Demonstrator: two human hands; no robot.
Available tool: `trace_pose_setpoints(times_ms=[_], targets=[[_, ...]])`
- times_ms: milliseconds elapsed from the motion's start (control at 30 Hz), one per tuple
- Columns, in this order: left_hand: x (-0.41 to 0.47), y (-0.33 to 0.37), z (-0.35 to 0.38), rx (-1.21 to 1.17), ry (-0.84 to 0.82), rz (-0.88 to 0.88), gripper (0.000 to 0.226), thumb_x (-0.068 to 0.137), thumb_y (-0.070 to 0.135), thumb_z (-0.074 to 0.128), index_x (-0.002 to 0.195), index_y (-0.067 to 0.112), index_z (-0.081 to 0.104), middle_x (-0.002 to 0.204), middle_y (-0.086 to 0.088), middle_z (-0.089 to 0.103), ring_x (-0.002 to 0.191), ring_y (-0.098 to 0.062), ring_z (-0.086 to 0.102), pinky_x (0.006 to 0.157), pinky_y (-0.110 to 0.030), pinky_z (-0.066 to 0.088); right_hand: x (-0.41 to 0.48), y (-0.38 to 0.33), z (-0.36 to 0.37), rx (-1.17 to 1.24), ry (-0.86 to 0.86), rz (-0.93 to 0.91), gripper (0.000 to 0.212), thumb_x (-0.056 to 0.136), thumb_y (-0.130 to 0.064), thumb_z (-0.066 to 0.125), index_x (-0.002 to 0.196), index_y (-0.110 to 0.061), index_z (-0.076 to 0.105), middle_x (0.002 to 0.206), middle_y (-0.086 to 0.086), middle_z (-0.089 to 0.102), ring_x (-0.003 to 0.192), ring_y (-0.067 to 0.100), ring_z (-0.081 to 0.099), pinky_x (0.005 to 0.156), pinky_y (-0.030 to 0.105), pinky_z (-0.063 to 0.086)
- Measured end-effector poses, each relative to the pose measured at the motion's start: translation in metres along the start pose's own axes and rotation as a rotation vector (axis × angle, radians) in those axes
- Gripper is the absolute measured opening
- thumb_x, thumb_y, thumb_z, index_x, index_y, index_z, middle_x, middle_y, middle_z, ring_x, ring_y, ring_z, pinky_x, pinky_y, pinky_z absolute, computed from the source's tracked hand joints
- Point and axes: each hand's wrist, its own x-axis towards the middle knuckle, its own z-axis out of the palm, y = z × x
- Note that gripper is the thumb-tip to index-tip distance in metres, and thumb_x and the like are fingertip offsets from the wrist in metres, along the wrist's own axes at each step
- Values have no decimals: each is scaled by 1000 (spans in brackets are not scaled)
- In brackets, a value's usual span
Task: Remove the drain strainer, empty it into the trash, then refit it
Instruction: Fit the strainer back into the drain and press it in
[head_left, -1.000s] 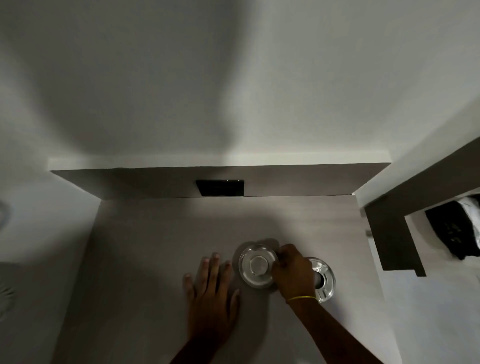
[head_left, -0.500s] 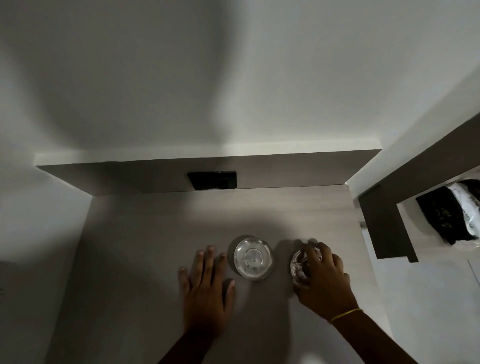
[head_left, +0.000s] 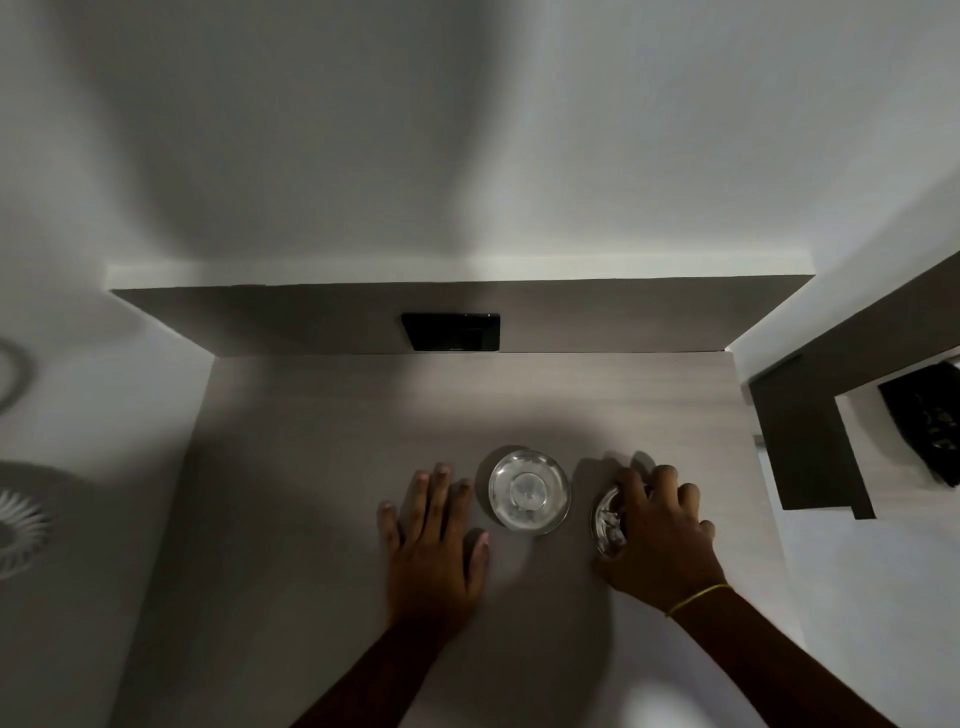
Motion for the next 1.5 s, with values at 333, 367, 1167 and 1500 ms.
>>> trace_pose_setpoints(times_ms=[333, 367, 1167, 1500], targets=[[-7, 1, -1, -24, 10, -25, 67, 102, 49, 52, 162, 19, 47, 179, -9, 31, 168, -31, 20, 126, -72, 19, 0, 0, 7, 83, 92, -69, 101, 49, -58, 76, 140, -23, 47, 130, 7, 47, 116, 35, 51, 78, 56, 61], [-4, 2, -1, -29, 11, -22, 67, 102, 49, 51, 162, 18, 47, 179, -9, 31, 168, -31, 19, 127, -72, 18, 3, 1, 6, 95, 113, -78, 96, 51, -53, 76, 138, -22, 49, 129, 7, 47, 116, 36, 51, 77, 56, 61], [1, 6, -8, -32, -26, -49, 68, 103, 49, 51, 163, 19, 45, 180, -9, 28, 168, -32, 18, 126, -73, 18, 16, -21, -23, 264, 12, -279, 107, 55, -42, 91, 147, -15, 43, 145, 11, 31, 128, 42, 47, 106, 47, 50], [1, 3, -4, 9, -29, -28, 68, 106, 54, 46, 165, 20, 40, 181, -11, 26, 168, -34, 17, 127, -73, 18, 25, -87, -21, 230, -56, -448, 113, 66, -43, 84, 160, -19, 28, 149, 10, 31, 137, 38, 45, 107, 55, 54]])
